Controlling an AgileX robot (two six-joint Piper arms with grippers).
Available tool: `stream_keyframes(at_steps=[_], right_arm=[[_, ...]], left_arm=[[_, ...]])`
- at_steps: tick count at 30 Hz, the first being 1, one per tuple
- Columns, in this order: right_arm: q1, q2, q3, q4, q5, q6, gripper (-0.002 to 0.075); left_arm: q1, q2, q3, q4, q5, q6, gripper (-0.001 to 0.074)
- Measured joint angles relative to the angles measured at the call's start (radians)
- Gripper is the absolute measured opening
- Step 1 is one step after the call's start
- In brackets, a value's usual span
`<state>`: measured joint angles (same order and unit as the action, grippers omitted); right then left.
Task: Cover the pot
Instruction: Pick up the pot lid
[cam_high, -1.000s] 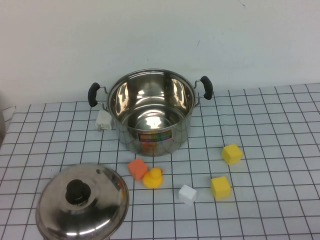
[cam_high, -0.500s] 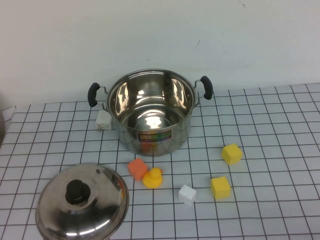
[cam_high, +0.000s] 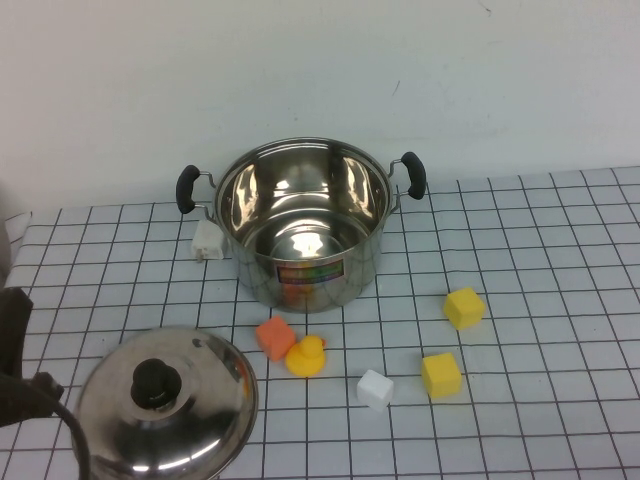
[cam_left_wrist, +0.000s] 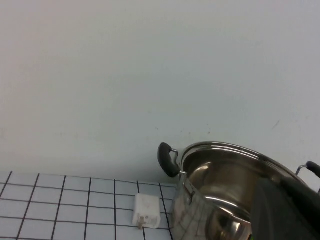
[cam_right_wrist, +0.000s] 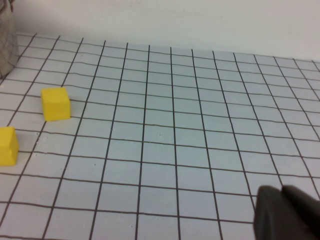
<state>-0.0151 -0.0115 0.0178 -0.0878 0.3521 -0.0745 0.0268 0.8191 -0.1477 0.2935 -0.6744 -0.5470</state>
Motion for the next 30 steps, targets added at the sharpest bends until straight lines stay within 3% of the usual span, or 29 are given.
stream_keyframes(at_steps=[10,19,22,30], right_arm=[[0.000,0.000,0.000,0.000,0.000,0.000,0.0009],[0.000,0.000,0.000,0.000,0.000,0.000,0.0009],[0.000,0.000,0.000,0.000,0.000,0.000,0.0009],[0.000,0.000,0.000,0.000,0.000,0.000,0.0009]], left_arm=[[0.000,0.163,0.005,0.021,-0.039,0.023,-0.0001],[0.000,0.512,0.005,0.021,-0.247,0.172,0.0012],[0.000,0.634,0.003,0.008,-0.356,0.289,0.0095],[0.000,0.968,-0.042,0.001,-0.459,0.396,0.0519]])
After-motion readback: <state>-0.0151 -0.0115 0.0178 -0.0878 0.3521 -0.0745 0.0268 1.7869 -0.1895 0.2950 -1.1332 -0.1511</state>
